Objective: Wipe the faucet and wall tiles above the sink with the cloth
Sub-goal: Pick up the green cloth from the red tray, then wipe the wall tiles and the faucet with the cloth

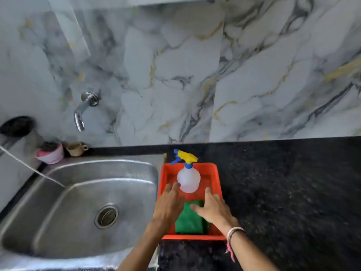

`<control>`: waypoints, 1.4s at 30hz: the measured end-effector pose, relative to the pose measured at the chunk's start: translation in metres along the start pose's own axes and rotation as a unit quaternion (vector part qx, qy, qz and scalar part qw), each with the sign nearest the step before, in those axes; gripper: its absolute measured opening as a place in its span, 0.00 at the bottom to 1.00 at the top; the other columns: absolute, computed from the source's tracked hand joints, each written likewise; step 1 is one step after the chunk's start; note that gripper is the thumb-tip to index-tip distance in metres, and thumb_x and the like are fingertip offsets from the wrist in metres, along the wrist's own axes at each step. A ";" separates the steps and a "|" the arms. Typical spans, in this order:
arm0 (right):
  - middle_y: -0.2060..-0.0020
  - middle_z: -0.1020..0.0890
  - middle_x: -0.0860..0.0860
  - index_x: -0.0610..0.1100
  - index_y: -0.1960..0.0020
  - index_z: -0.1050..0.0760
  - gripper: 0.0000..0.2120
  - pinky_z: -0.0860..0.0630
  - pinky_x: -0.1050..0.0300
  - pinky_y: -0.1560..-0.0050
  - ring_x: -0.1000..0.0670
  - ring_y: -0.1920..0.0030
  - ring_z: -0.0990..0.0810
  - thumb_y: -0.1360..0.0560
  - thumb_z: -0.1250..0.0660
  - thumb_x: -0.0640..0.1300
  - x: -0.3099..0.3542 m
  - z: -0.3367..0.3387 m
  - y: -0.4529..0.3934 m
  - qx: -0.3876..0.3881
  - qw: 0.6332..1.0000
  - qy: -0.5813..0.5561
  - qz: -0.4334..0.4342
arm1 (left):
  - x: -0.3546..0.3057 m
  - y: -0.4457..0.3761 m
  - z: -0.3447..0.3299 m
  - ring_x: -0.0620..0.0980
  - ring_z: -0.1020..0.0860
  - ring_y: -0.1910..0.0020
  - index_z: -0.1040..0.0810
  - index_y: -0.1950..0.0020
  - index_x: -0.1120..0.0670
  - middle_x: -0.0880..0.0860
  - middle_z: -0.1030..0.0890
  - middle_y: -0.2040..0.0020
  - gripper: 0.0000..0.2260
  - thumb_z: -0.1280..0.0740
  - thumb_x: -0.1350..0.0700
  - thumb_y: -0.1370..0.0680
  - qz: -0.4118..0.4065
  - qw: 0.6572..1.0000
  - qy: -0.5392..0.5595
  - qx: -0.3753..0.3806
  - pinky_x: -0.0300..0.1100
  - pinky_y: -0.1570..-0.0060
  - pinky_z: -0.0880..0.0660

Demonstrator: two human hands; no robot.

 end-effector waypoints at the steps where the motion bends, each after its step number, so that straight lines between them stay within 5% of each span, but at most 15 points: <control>1: 0.24 0.30 0.41 0.44 0.17 0.50 0.49 0.27 0.42 0.31 0.37 0.25 0.28 0.25 0.32 0.66 -0.008 -0.014 -0.002 0.026 0.999 0.015 -0.026 | 0.007 -0.001 -0.019 0.62 0.25 0.31 0.37 0.22 0.56 0.58 0.29 0.27 0.23 0.38 0.51 0.16 0.027 0.999 0.008 0.041 0.56 0.33 0.26; 5: 0.27 0.26 0.40 0.40 0.18 0.48 0.52 0.26 0.46 0.32 0.37 0.28 0.25 0.28 0.25 0.63 -0.024 -0.053 -0.005 0.038 0.997 -0.035 -0.064 | 0.027 -0.003 -0.063 0.62 0.28 0.28 0.39 0.21 0.60 0.62 0.29 0.27 0.29 0.32 0.51 0.18 0.125 0.982 0.105 0.099 0.53 0.27 0.29; 9: 0.40 0.16 0.41 0.37 0.34 0.29 0.35 0.22 0.55 0.45 0.40 0.40 0.17 0.35 0.16 0.44 -0.034 -0.063 -0.006 0.013 0.963 -0.252 -0.096 | 0.040 -0.004 -0.062 0.57 0.23 0.32 0.32 0.25 0.61 0.61 0.24 0.30 0.30 0.25 0.55 0.22 0.176 0.955 0.224 0.081 0.47 0.34 0.24; 13: 0.50 0.11 0.38 0.31 0.38 0.21 0.23 0.15 0.40 0.45 0.38 0.48 0.11 0.32 0.20 0.30 -0.005 -0.067 0.004 0.104 0.847 -0.514 -0.087 | 0.047 0.007 -0.034 0.45 0.13 0.57 0.17 0.44 0.60 0.60 0.13 0.45 0.09 0.25 0.62 0.23 0.161 0.858 0.473 0.116 0.38 0.62 0.17; 18: 0.48 0.11 0.36 0.37 0.45 0.14 0.17 0.13 0.49 0.55 0.38 0.48 0.11 0.34 0.24 0.35 0.116 -0.025 0.009 0.129 0.728 -0.672 0.035 | 0.072 0.005 0.085 0.52 0.13 0.51 0.17 0.44 0.59 0.53 0.11 0.49 0.13 0.23 0.58 0.27 0.055 0.783 0.615 0.077 0.47 0.55 0.12; 21: 0.44 0.12 0.38 0.39 0.42 0.14 0.18 0.13 0.47 0.53 0.38 0.44 0.12 0.32 0.25 0.39 0.201 -0.011 0.006 0.130 0.684 -0.714 0.071 | 0.102 -0.006 0.165 0.52 0.13 0.52 0.17 0.49 0.55 0.52 0.12 0.52 0.08 0.22 0.58 0.25 0.006 0.813 0.582 0.008 0.47 0.55 0.13; 25: 0.41 0.14 0.35 0.37 0.36 0.20 0.21 0.14 0.42 0.48 0.36 0.43 0.14 0.29 0.27 0.38 0.290 -0.010 -0.015 0.096 0.666 -0.736 0.070 | 0.161 -0.030 0.273 0.51 0.16 0.59 0.17 0.53 0.55 0.53 0.14 0.58 0.13 0.20 0.49 0.28 -0.036 0.911 0.366 -0.186 0.47 0.55 0.17; 28: 0.42 0.14 0.34 0.36 0.40 0.20 0.14 0.22 0.32 0.34 0.34 0.40 0.16 0.25 0.28 0.34 0.334 0.000 -0.041 0.021 0.681 -0.729 0.064 | 0.211 -0.051 0.348 0.47 0.18 0.56 0.19 0.48 0.52 0.51 0.16 0.53 0.12 0.26 0.45 0.23 -0.060 0.907 0.282 -0.308 0.42 0.57 0.18; 33: 0.54 0.11 0.40 0.40 0.51 0.17 0.09 0.15 0.40 0.46 0.36 0.50 0.12 0.28 0.23 0.31 0.429 0.079 -0.085 -0.207 0.793 -0.540 0.193 | 0.261 -0.107 0.461 0.61 0.21 0.35 0.21 0.32 0.61 0.61 0.19 0.35 0.14 0.35 0.57 0.16 -0.137 0.822 0.019 -0.552 0.56 0.35 0.21; 36: 0.52 0.12 0.40 0.36 0.46 0.17 0.10 0.19 0.46 0.49 0.39 0.49 0.14 0.27 0.28 0.28 0.523 0.119 -0.100 -0.299 0.841 -0.270 0.361 | 0.264 -0.173 0.490 0.63 0.29 0.23 0.29 0.23 0.64 0.64 0.29 0.23 0.22 0.35 0.57 0.15 -0.182 0.782 -0.150 -0.577 0.59 0.25 0.26; 40: 0.44 0.14 0.48 0.44 0.39 0.18 0.24 0.23 0.44 0.40 0.43 0.41 0.23 0.30 0.36 0.27 0.614 0.087 -0.133 -0.216 0.816 0.163 0.511 | 0.276 -0.243 0.492 0.57 0.44 0.16 0.43 0.17 0.63 0.62 0.40 0.17 0.29 0.42 0.49 0.14 -0.214 0.736 -0.255 -0.590 0.53 0.17 0.40; 42: 0.42 0.14 0.51 0.48 0.37 0.18 0.25 0.24 0.45 0.40 0.44 0.40 0.24 0.29 0.36 0.29 0.615 0.078 -0.148 -0.214 0.796 0.225 0.519 | 0.283 -0.258 0.487 0.56 0.49 0.15 0.46 0.17 0.62 0.61 0.44 0.16 0.30 0.45 0.47 0.14 -0.219 0.698 -0.277 -0.623 0.52 0.15 0.47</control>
Point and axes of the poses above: each hand's wrist, its own y-axis away from the middle knuckle, its own z-axis out of the back of the hand, x = y × z, the point moved 9 cm from there along -y, towards the middle knuckle
